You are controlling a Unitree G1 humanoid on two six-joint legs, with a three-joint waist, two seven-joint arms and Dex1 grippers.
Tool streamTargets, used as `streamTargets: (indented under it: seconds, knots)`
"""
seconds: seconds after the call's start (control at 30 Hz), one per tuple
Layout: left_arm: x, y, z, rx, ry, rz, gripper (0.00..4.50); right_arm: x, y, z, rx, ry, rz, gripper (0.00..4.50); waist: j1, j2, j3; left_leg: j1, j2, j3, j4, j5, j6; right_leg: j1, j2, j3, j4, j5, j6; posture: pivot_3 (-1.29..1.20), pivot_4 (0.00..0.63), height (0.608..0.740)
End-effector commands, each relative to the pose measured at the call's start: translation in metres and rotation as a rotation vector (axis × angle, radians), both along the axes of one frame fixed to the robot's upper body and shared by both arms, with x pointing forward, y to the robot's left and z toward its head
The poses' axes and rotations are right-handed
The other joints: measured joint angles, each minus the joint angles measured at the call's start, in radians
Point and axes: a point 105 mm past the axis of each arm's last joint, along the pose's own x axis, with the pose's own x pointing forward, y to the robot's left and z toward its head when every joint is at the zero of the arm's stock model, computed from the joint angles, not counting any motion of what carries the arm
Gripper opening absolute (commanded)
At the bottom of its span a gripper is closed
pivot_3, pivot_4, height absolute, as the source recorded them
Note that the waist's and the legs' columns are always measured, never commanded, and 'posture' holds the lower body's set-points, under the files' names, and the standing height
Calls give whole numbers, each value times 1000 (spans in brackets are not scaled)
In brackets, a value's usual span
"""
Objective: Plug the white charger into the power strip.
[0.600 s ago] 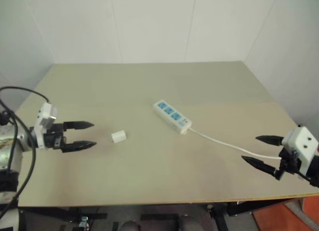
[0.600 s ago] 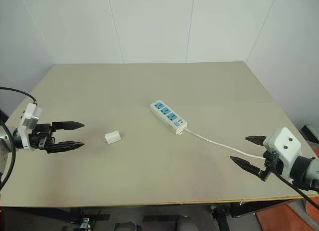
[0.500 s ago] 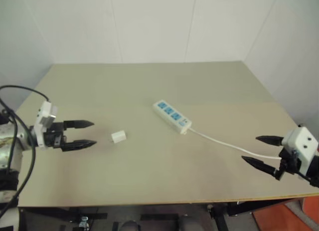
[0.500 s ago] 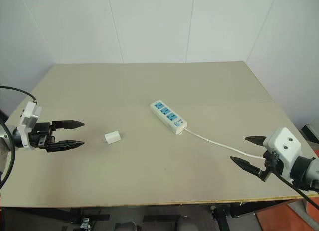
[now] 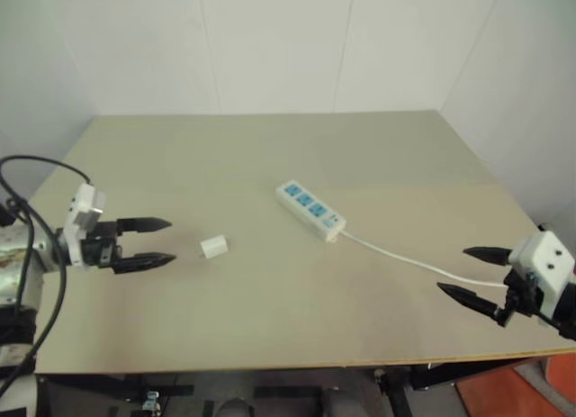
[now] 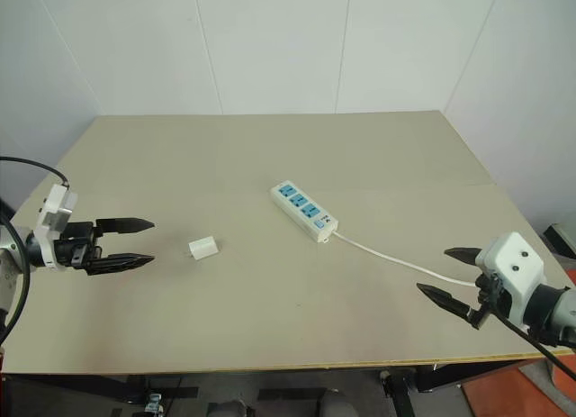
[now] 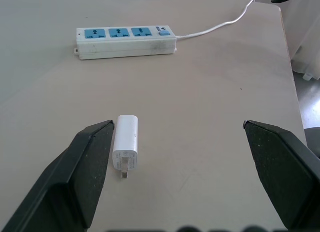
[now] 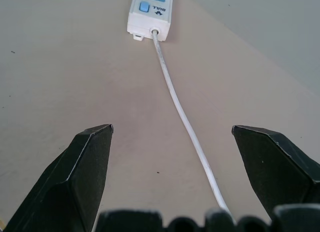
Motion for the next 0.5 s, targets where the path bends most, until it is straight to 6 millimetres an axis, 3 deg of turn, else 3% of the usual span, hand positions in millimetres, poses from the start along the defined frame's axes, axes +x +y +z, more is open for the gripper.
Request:
streamTargets:
  seconds: [0.03,0.17,0.5]
  knots:
    - [3,-2,16,-30,-63,-8,4500,0,4,7,-14,-41,20,4462,0,0,0,0,0,0,0,0,0,0,0,0,0,0,0,0,150,740]
    - [7,-9,25,-76,-92,-29,4500,7,8,7,1,-48,36,4462,0,0,0,0,0,0,0,0,0,0,0,0,0,0,0,0,150,740]
    - [41,-74,24,-107,-161,-161,4500,67,37,-15,68,-9,146,4462,-3,0,0,4,0,-1,1,0,0,6,0,0,-1,0,0,0,150,740]
